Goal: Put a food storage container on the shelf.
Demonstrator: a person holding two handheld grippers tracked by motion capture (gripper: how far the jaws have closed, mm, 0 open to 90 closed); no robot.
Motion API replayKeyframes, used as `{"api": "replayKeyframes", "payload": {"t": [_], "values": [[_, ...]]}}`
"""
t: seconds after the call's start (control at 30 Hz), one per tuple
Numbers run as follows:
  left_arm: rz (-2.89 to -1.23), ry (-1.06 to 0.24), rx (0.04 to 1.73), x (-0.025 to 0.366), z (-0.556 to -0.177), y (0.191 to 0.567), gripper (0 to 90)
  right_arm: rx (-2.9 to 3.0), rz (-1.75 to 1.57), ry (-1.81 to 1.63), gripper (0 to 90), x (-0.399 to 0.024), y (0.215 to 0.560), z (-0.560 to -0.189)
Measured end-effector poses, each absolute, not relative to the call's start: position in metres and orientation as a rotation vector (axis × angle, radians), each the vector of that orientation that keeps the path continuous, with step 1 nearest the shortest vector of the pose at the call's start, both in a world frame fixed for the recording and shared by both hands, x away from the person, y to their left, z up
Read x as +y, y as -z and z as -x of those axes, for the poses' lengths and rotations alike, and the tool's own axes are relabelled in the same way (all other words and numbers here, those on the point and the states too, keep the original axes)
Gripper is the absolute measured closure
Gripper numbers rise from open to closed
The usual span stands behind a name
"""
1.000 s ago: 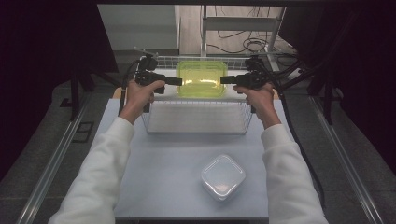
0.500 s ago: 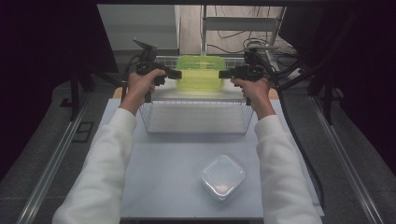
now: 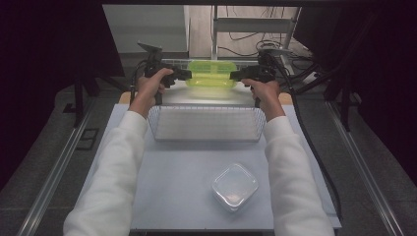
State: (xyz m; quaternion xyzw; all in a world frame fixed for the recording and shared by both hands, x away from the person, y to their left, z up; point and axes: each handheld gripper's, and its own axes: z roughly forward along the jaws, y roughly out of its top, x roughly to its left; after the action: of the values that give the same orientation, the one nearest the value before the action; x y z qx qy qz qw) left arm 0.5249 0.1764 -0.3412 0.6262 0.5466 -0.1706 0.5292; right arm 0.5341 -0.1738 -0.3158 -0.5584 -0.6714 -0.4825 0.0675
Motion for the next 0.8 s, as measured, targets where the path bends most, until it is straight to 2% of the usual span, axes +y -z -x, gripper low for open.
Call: {"api": "replayKeyframes", "payload": {"t": [0.37, 0.63, 0.77, 0.8], "values": [[-1.473, 0.404, 1.302, 0.1758, -0.5267, 0.3454, 75.0, -1.942, 1.748, 1.467, 72.3, -0.1717, 0.3202, -0.5395], [-1.499, 0.359, 1.319, 0.1725, -0.5251, 0.3444, 68.9, -1.956, 1.767, 1.466, 68.1, -0.1717, 0.3195, -0.538], [-1.521, 0.289, 1.318, 0.1704, -0.5234, 0.3433, 55.6, -1.949, 1.77, 1.506, 60.7, -0.1726, 0.3162, -0.5357], [-1.524, 0.272, 1.314, 0.1703, -0.5227, 0.3426, 49.9, -1.958, 1.772, 1.514, 58.0, -0.173, 0.3149, -0.5342]]}}
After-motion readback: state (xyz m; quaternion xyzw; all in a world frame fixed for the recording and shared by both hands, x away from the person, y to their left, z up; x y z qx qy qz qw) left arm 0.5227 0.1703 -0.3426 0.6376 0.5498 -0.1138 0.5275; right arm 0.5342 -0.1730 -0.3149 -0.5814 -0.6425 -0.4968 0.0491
